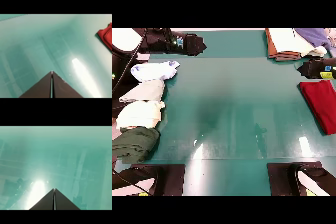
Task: Fold the shirts.
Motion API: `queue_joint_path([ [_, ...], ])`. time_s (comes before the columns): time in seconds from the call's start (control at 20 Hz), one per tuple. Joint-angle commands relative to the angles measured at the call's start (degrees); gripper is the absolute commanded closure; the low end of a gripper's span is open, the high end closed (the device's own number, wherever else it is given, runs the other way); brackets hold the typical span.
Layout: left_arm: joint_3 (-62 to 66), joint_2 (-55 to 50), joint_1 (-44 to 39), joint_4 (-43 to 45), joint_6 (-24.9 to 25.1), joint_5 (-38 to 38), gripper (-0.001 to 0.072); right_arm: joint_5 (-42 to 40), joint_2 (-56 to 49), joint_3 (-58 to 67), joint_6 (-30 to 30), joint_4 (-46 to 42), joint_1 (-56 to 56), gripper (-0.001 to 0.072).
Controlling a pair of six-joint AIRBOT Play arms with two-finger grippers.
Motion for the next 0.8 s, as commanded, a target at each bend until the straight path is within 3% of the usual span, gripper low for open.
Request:
queue_joint_path([
  [0.0, 0.0, 0.0, 0.0, 0.0, 0.0, 0.2, 0.0678, 0.0, 0.0, 0.0, 0.0, 0.1, 0.2, 0.0695],
  [0.55, 0.0, 0.0, 0.0, 0.2, 0.1, 1.4, 0.0678, 0.1, 0.0, 0.0, 0.0, 0.1, 0.2, 0.0695],
  [0.65, 0.0, 0.0, 0.3, 5.4, 4.7, 6.7, 0.0647, 0.1, 0.0, 0.0, 0.0, 0.1, 0.2, 0.0695],
  [0.7, 0.0, -0.1, 1.0, 11.0, 4.5, 8.0, 0.0357, 0.1, 0.0, 0.0, 0.0, 0.1, 0.2, 0.0695],
  [0.75, 0.0, -0.5, 2.4, 17.4, 0.8, 8.6, 0.0119, 0.1, 0.0, 0.0, 0.0, 0.1, 0.2, 0.0695],
])
